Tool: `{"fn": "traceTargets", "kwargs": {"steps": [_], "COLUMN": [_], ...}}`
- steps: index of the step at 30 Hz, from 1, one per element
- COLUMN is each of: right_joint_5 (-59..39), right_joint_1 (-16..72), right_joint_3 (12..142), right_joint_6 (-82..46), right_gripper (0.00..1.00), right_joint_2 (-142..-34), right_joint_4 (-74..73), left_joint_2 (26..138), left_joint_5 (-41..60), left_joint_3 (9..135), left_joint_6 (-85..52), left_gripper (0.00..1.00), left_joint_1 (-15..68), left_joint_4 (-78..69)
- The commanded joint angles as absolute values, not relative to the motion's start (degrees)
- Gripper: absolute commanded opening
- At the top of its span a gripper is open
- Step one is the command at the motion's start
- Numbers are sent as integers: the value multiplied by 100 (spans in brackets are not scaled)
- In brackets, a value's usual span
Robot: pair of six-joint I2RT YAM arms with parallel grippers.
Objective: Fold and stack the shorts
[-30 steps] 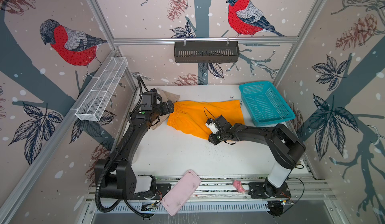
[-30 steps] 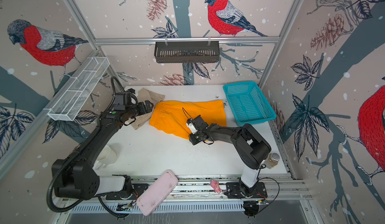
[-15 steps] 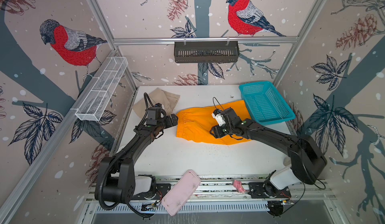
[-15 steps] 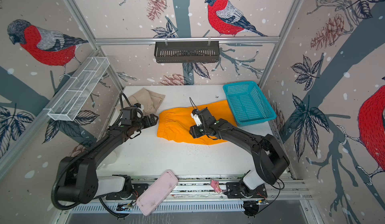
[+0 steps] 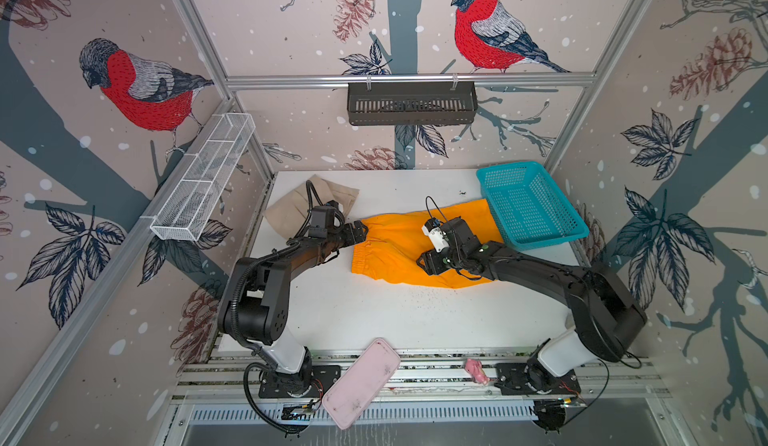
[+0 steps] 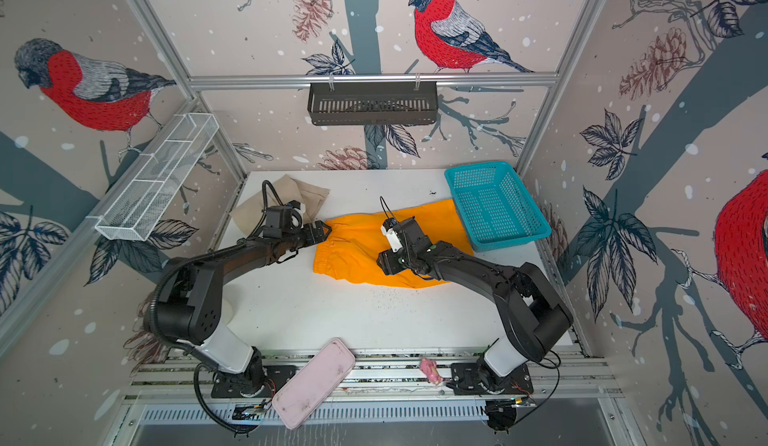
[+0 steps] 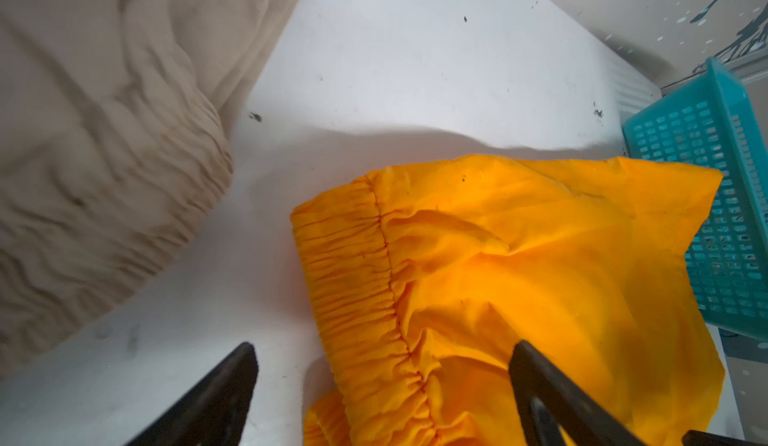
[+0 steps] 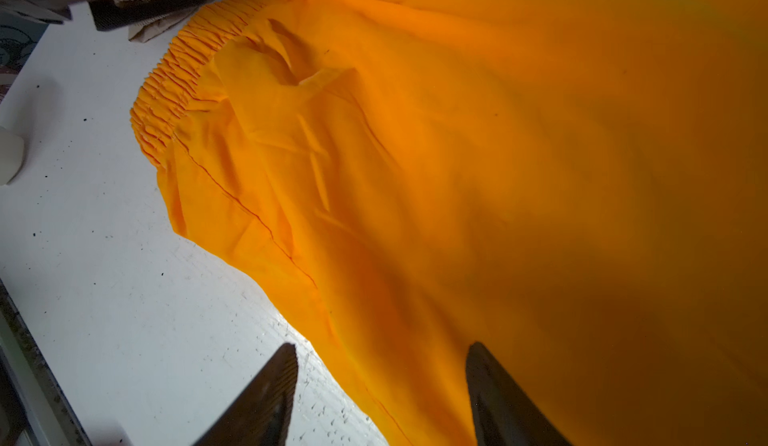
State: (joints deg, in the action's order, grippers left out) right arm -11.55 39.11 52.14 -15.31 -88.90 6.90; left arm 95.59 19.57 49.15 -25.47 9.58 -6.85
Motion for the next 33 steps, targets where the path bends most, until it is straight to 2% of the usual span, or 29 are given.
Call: {"fn": "traceTargets", "kwargs": {"steps": [1, 7, 11, 13, 15, 18, 24, 33], "right_joint_5": [-1205, -1133, -1094, -1072, -1042, -1046, -1120, -794], "right_joint_1": [3859, 3719, 3630, 3606, 3578, 3534, 3533, 3647], "right_joint_3": [5121, 4842, 4685, 4653, 4605, 4552, 4563, 5048], "right_joint_6": [-1695, -1857, -1900, -1910, -1939, -1968, -1971, -1692], "right_gripper": [66, 64, 62, 61, 59, 58, 58, 63], "right_joint_2": [-8792, -8694, -8619, -8618, -8614, -8595, -8687, -8908], "right_joint_4": [410, 209, 54, 42, -4, -86, -130, 265], "left_joint_2": [9779, 9779, 9683, 9636, 9577, 9464, 9012, 8331], "left_joint_5": [2190, 2307, 2227, 2107, 2093, 1956, 1626, 1612], "left_joint_3": [5022, 5104, 5231, 5345, 5428, 5597, 5687, 4246], "left_joint_6": [-2574, -2544, -2466, -2384, -2293, -2120, -2039, -2538], "left_gripper": [84, 60, 32, 15, 5, 0, 0, 0], "left_joint_1": [1015, 1242, 1300, 1333, 1394, 1564, 2070, 2342], "left_joint_4": [-498, -311, -89, 87, 186, 457, 859, 133]}}
